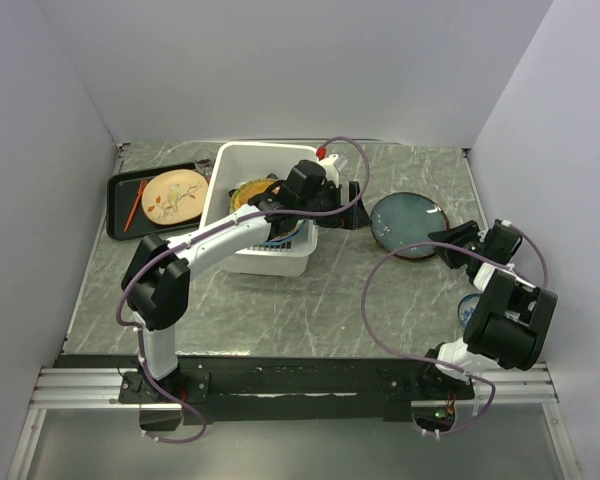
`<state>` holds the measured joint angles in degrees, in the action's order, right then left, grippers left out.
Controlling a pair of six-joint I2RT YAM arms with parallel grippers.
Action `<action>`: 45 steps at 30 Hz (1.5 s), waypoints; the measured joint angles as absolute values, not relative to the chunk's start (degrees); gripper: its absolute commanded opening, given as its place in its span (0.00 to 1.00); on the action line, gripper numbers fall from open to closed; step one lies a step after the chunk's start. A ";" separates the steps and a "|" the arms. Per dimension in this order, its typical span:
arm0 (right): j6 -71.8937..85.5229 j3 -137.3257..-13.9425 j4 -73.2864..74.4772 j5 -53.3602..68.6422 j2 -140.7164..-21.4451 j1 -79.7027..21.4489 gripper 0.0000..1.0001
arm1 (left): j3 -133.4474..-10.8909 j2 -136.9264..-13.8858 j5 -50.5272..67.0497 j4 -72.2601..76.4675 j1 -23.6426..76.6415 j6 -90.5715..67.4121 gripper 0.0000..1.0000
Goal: Place the plates into the plastic bin on the countertop
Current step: Pick up the plate from the corner of the board.
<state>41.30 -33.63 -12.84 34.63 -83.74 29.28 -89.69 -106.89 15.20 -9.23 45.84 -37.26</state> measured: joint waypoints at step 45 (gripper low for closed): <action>43.03 -31.79 -16.78 26.96 -84.05 27.33 0.51 | -89.69 -106.89 15.16 -9.28 45.84 -37.10 0.96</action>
